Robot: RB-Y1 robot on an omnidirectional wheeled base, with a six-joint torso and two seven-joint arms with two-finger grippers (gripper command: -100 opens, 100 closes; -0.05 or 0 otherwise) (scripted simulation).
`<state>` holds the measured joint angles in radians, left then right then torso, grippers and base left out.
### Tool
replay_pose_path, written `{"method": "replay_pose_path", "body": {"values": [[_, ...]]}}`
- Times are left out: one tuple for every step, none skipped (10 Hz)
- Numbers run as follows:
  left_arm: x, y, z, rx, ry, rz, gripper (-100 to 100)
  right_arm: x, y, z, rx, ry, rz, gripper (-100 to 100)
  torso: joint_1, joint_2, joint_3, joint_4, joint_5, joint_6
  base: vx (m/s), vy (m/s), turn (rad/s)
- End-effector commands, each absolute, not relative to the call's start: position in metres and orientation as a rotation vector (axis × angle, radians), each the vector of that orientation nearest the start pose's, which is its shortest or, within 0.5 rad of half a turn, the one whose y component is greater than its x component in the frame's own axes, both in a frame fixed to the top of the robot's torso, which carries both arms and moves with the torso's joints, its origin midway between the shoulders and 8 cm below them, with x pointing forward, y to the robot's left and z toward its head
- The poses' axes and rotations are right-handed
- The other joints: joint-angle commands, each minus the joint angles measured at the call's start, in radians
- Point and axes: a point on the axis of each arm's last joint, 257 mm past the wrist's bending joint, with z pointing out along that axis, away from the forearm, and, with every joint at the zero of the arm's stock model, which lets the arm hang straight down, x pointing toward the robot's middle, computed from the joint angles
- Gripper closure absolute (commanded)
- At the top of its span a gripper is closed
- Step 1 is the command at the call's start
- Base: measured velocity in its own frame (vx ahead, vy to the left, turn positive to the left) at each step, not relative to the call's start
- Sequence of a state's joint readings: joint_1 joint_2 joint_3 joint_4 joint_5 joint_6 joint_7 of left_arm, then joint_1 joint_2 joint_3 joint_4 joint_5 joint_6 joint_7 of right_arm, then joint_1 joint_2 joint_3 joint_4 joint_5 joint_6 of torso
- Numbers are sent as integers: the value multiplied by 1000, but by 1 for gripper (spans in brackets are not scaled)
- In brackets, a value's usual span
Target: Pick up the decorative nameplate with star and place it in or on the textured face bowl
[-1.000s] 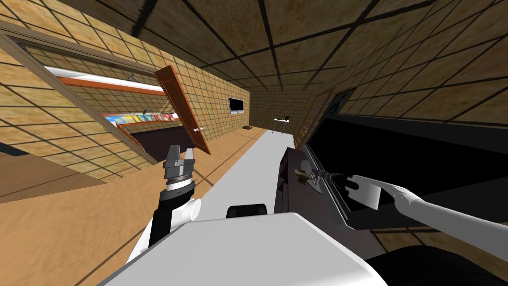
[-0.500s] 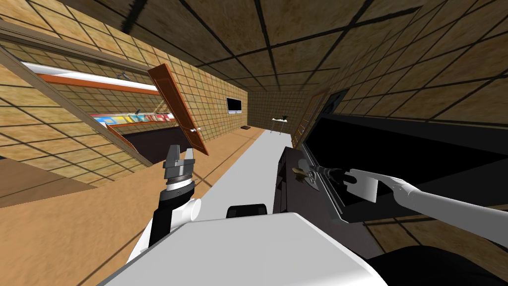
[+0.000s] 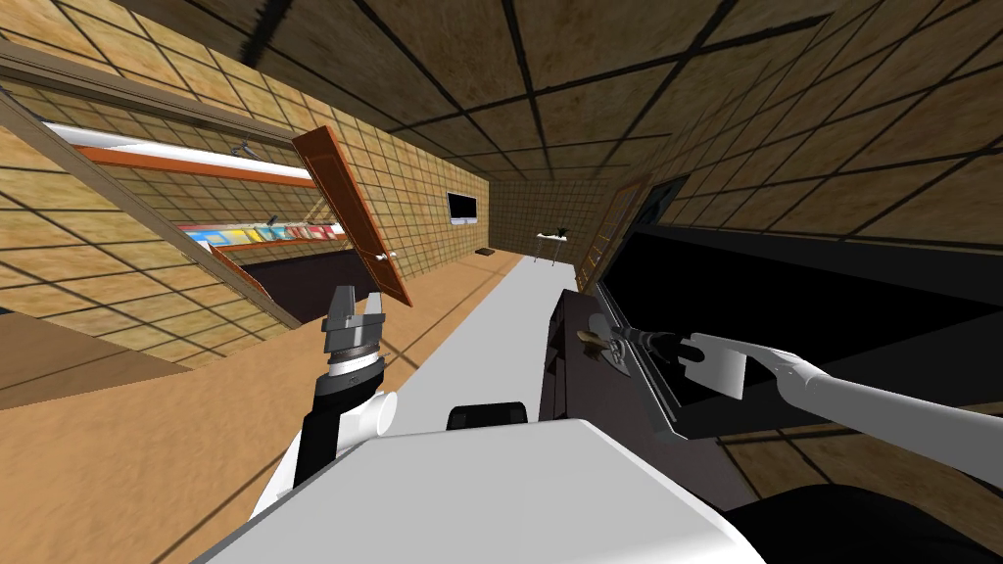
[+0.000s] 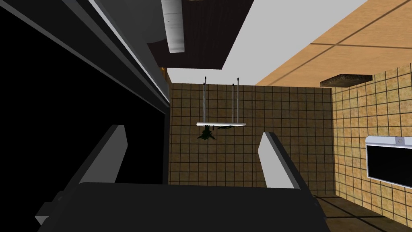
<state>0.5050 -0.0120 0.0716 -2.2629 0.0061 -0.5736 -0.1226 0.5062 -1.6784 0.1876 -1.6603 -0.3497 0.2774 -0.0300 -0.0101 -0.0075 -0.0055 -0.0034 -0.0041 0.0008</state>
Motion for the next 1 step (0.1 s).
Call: {"method": "replay_pose_path", "body": {"values": [[329, 303, 30, -574, 588, -1128, 0, 364, -638, -225, 584, 2212, -219, 0, 0, 0, 0, 0, 0, 0, 0, 0, 0]]}}
